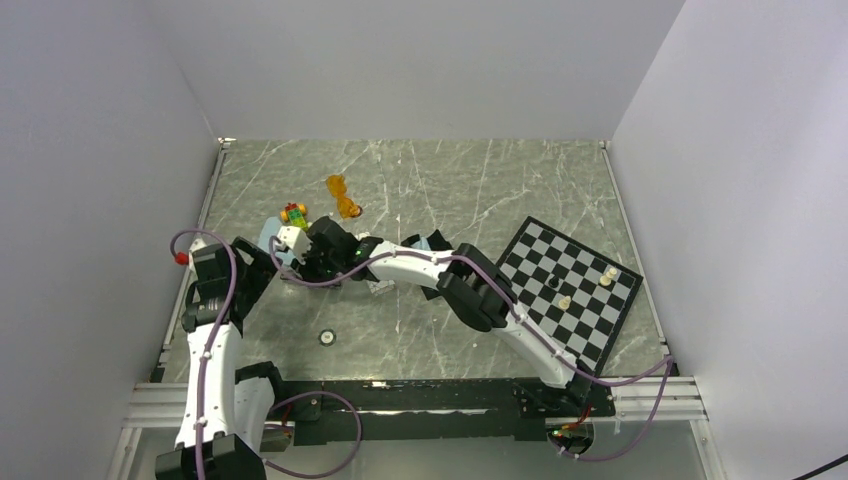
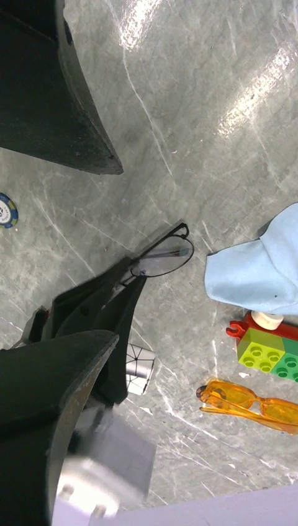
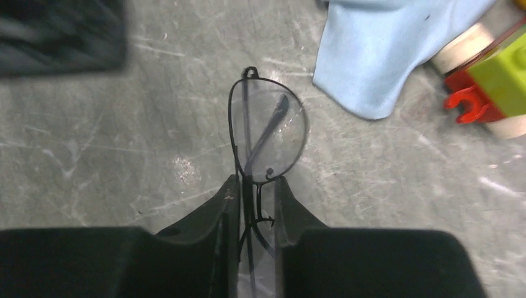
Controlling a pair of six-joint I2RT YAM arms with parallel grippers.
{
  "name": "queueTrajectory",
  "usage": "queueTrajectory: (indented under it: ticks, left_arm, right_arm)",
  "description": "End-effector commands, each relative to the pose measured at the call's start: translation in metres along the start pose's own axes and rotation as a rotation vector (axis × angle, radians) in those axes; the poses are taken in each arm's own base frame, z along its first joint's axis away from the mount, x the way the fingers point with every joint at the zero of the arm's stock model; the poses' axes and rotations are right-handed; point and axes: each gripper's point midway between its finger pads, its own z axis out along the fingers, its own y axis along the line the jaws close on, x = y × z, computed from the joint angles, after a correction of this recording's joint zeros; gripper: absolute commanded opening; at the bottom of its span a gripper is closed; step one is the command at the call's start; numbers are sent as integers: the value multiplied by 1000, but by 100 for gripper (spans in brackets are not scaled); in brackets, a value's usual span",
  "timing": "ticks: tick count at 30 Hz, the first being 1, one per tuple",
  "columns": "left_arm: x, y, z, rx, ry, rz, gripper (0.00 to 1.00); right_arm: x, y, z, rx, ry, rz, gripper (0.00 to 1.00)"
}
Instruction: Organize the sunglasses
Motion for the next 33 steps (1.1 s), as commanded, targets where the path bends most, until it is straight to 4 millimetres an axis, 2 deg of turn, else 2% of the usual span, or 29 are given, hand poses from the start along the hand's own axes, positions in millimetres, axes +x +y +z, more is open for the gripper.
queueTrajectory:
  ticks: [1, 5, 6, 7, 8, 11, 15, 20, 24, 27, 33]
  left_arm:
    - [-6, -12, -1, 54, -5, 39, 99]
    - [2, -31, -9, 154, 57, 50, 99]
    - [8, -39, -13, 205, 89, 53, 99]
    - [13, -46, -17, 248, 114, 57, 99]
    - [17, -51, -21, 284, 134, 60, 99]
    - [22, -65, -37, 370, 163, 68, 99]
    - [20, -77, -61, 435, 147, 86, 99]
    - [31, -90, -86, 540, 207, 152, 99]
    - [59, -109, -109, 759, 405, 190, 99]
    - [82, -111, -125, 905, 576, 171, 99]
    - [103, -101, -138, 970, 666, 156, 99]
  right_arm:
    - [-11, 6, -15, 11, 3, -105, 10]
    - [-41, 16, -49, -12, -84, -207, 0]
    - [-51, 19, -63, -12, -120, -243, 0]
    - [-51, 22, -69, -17, -129, -267, 0]
    - [-63, 24, -84, -12, -156, -296, 0]
    - [-72, 28, -113, -1, -181, -343, 0]
    - [-74, 36, -148, 10, -204, -402, 0]
    - [-86, 50, -197, 32, -316, -570, 0]
    - [-84, 67, -230, 22, -386, -801, 0]
    - [-82, 77, -254, 78, -490, -977, 0]
    - [-83, 84, -270, 116, -530, -1187, 0]
